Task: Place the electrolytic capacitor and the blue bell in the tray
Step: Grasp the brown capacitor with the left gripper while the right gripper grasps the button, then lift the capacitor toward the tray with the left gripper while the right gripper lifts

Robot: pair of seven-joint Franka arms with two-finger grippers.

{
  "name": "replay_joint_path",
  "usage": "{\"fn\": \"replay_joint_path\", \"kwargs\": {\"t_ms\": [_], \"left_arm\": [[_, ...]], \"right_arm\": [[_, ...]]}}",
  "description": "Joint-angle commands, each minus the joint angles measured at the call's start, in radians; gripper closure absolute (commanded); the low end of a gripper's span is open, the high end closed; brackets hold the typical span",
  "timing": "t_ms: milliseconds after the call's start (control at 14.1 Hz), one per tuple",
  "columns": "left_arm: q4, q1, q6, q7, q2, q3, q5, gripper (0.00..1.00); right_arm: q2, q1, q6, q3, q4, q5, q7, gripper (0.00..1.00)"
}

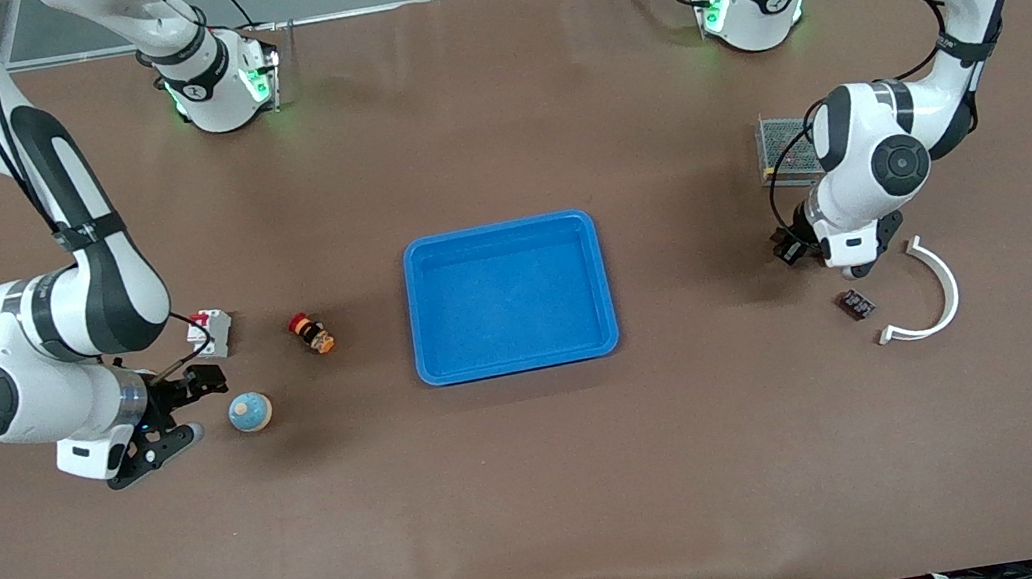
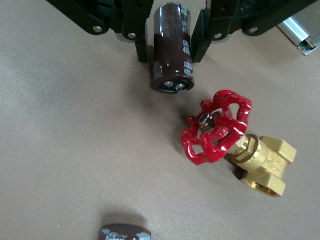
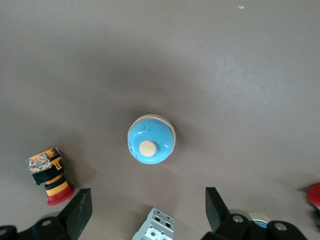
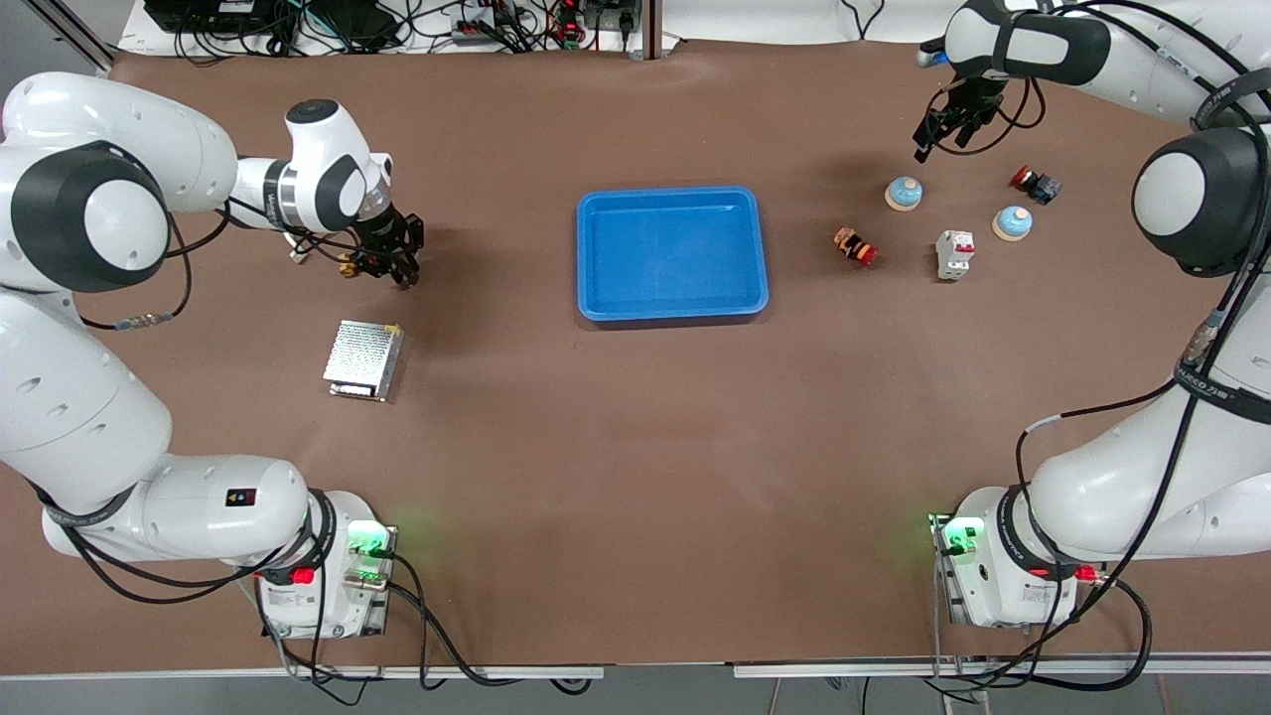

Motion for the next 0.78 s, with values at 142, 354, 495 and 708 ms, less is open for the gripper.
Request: {"fn": "replay_joint_path", "kwargs": {"t_ms": [142, 354, 495, 708], "left_arm": [[0.041, -0.006, -0.034, -0.007, -0.005, 0.0, -0.003, 1.0], [0.112, -0.016, -0.147, -0.009, -0.016, -0.006, -0.002, 1.0], [0.153, -0.04, -0.206, -0.016, -0.028, -0.006, -0.002, 1.0], [0.227, -0.118, -0.291, -0.106, -0.027, -0.006, -0.002, 1.0]], "right_arm": [[0.044, -0.002, 0.056, 0.005, -0.009, 0.022, -0.019, 0.0], [0.064, 0.018, 0.082, 0.005, -0.009, 0.022, -0.019, 0.0], [0.075, 0.024, 0.089, 0.005, -0.011, 0.021, -0.021, 0.0], [0.099, 0.028, 0.12, 0.005, -0.009, 0.016, -0.024, 0.0]]}}
